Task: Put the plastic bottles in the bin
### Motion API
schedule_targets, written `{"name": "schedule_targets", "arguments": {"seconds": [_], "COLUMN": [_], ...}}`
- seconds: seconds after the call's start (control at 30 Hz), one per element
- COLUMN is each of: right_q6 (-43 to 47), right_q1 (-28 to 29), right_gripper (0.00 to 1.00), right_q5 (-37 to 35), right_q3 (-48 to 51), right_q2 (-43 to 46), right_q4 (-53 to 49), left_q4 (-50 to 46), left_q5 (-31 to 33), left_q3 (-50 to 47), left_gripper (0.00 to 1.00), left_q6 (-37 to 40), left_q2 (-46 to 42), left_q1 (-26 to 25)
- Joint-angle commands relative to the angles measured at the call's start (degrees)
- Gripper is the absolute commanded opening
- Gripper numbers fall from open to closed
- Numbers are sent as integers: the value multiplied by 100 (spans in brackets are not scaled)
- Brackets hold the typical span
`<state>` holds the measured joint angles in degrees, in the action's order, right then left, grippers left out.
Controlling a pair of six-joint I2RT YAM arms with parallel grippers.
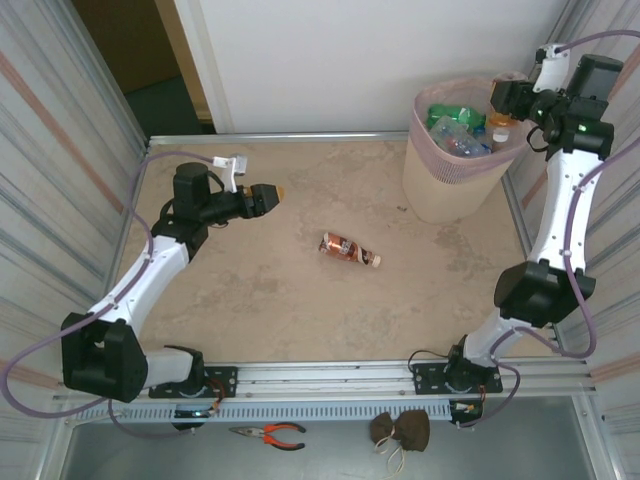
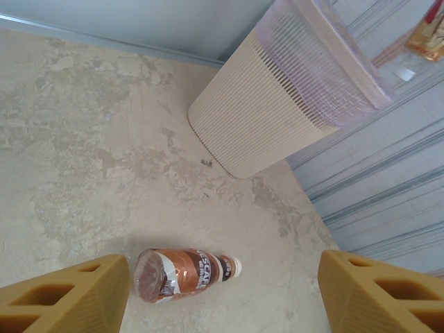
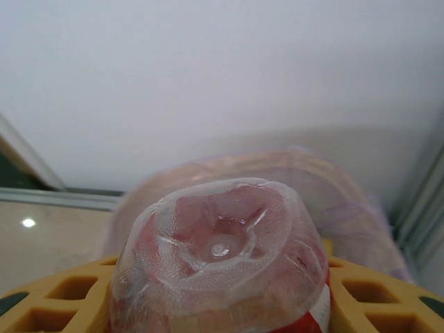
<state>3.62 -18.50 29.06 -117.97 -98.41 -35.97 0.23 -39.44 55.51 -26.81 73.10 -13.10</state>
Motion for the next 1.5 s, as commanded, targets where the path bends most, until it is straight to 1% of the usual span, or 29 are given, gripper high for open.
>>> {"name": "schedule_targets", "arguments": {"seconds": [0.0,0.1,0.2,0.37,0.5,0.6,0.77,0.8,0.93,1.03,1.27,1.47], "right_q6": [807,1175,1361,1422,1334,1089,676,640,527,440,419,447], "right_q1": [0,33,48,50,59,57,84,99,159,171,213,235], "right_gripper": [51,51,50,50,50,50,50,51,62,70,74,76], "right_q5": [-573,-766,-1001,-1276,-1409,-1510,-1563,-1553,-1690,-2016,-2528,-2770], "right_q3": [-178,-286,-206,564,926,1263,1301,1357,1472,1356,882,838], "right_q2": [-276,-578,-742,-649,-629,-576,-581,-554,-378,-247,-13,200], "right_q4": [124,96,-21,60,-154,-300,-928,-961,-950,-833,-657,-567], "left_q4": [126,144,177,323,389,424,460,475,504,505,531,582], "left_q5": [-160,-217,-248,-326,-423,-439,-451,-454,-511,-529,-483,-468], "left_q3": [240,314,355,348,364,356,329,329,351,378,358,329], "left_gripper": [72,72,72,72,71,71,71,72,71,71,71,71], "left_q6": [132,132,132,49,-17,-46,-79,-86,-119,-119,-125,-133], "left_q2": [109,230,315,444,543,557,564,565,609,619,583,582], "left_q1": [78,114,148,168,168,168,173,170,175,177,176,181]}}
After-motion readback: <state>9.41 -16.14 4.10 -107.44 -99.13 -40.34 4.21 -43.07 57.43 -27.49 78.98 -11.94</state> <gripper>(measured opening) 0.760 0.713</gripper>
